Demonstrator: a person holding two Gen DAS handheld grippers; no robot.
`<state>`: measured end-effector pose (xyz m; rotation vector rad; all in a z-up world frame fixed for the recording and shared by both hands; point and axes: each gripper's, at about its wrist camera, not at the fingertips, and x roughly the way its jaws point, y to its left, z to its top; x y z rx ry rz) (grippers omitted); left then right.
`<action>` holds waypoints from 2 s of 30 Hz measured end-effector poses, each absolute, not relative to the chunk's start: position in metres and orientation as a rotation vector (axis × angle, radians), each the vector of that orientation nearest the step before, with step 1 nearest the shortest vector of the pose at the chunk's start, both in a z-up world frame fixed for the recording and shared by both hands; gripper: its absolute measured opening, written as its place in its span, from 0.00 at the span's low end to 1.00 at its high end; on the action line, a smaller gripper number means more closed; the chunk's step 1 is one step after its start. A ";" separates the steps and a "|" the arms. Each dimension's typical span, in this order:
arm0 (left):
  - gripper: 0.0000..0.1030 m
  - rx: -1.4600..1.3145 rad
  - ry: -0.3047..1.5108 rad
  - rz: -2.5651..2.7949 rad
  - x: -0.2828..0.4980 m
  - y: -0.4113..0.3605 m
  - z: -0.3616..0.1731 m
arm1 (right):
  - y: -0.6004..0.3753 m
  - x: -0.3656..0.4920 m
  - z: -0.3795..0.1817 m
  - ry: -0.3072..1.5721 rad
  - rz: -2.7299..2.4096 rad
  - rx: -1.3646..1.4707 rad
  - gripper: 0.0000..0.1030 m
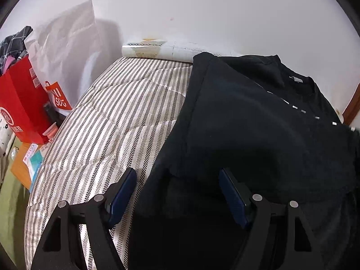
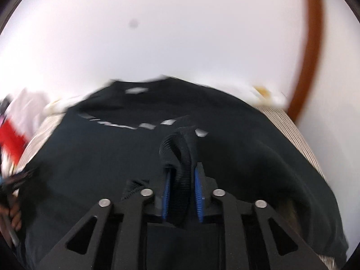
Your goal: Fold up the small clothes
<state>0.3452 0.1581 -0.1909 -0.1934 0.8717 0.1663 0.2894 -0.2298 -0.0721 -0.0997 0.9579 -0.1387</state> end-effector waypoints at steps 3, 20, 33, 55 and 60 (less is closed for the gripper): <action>0.72 -0.190 0.869 0.167 0.345 0.158 -0.191 | -0.273 0.291 -0.082 1.017 -0.296 -0.117 0.21; 0.72 -0.191 0.851 0.188 0.341 0.161 -0.187 | -0.260 0.278 -0.126 1.109 -0.252 -0.166 0.37; 0.68 -0.223 0.862 0.106 0.335 0.159 -0.182 | -0.379 0.144 -0.038 0.985 -0.528 -0.128 0.71; 0.70 -0.145 0.903 0.054 0.256 0.075 -0.140 | -0.513 0.078 -0.068 1.043 -0.520 -0.070 0.64; 0.70 -0.107 0.899 0.079 0.242 0.065 -0.138 | -0.520 0.082 -0.060 1.002 -0.493 -0.063 0.16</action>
